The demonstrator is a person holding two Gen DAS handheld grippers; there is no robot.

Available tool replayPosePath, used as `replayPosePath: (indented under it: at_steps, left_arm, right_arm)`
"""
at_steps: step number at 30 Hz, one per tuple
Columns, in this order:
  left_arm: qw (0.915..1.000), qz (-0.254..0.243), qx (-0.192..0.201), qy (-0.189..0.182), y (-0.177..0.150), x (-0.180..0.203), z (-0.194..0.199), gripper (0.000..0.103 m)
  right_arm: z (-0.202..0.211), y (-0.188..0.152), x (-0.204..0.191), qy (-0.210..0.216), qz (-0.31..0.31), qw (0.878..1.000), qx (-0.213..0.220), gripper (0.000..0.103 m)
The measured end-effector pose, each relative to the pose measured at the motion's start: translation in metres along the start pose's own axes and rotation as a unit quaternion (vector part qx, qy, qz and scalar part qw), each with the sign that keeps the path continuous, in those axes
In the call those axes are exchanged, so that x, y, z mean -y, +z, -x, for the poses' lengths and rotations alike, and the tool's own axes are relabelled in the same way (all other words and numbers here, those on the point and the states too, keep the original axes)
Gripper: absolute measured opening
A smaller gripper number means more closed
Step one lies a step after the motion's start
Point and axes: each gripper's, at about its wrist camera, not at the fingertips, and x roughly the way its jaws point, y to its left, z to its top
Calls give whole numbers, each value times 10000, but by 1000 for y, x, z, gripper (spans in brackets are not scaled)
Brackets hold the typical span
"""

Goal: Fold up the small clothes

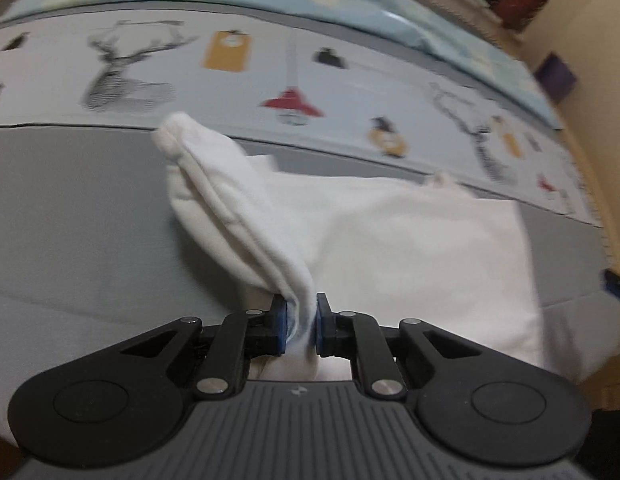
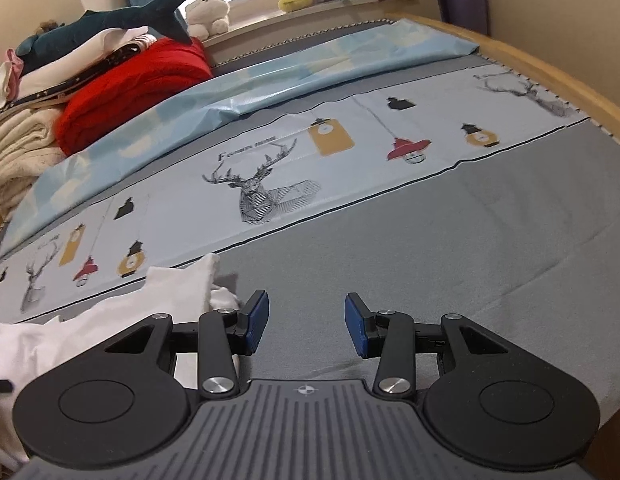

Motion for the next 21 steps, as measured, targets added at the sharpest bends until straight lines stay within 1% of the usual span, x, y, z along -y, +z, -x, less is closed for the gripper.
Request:
replayPosePath:
  at_steps: [2, 3, 4, 9, 12, 15, 16, 17, 18, 19, 20, 21]
  left_arm:
    - [9994, -3, 62, -350, 8, 21, 1, 14]
    - [9981, 46, 61, -605, 13, 34, 0, 14]
    - [9969, 77, 36, -783, 15, 45, -3, 14]
    - [9894, -65, -131, -1446, 25, 131, -27, 14]
    - [9877, -127, -215, -1544, 25, 180, -48, 14]
    - [9878, -80, -191, -1544, 23, 215, -65, 14]
    - [9871, -121, -161, -1590, 22, 226, -68, 16]
    - [9863, -125, -145, -1641, 22, 234, -71, 21]
    - [9845, -103, -131, -1747, 22, 241, -71, 24]
    - [9808, -99, -104, -1943, 23, 242, -68, 30]
    - [9773, -118, -22, -2117, 24, 241, -64, 35]
    - [9771, -157, 162, -2118, 27, 238, -57, 35]
  right_arm:
    - [-1, 0, -4, 31, 160, 9999, -5, 44]
    - [-2, 0, -5, 45, 231, 9997, -11, 44]
    - [-2, 0, -6, 60, 264, 9996, -22, 44]
    - [-7, 2, -8, 72, 211, 9997, -65, 44]
    - [-11, 1, -9, 26, 198, 9997, -118, 44]
    - [-14, -1, -9, -53, 209, 9996, -184, 44]
    - [-15, -2, -9, -87, 225, 9995, -203, 44]
    - [-16, -3, -9, -130, 257, 9993, -222, 44]
    - [-16, -4, -9, -165, 294, 9991, -238, 44]
    - [-17, -5, -9, -191, 332, 9990, -250, 44]
    - [-17, -6, -9, -204, 361, 9988, -258, 44]
    - [-17, -7, -9, -207, 375, 9987, -263, 44]
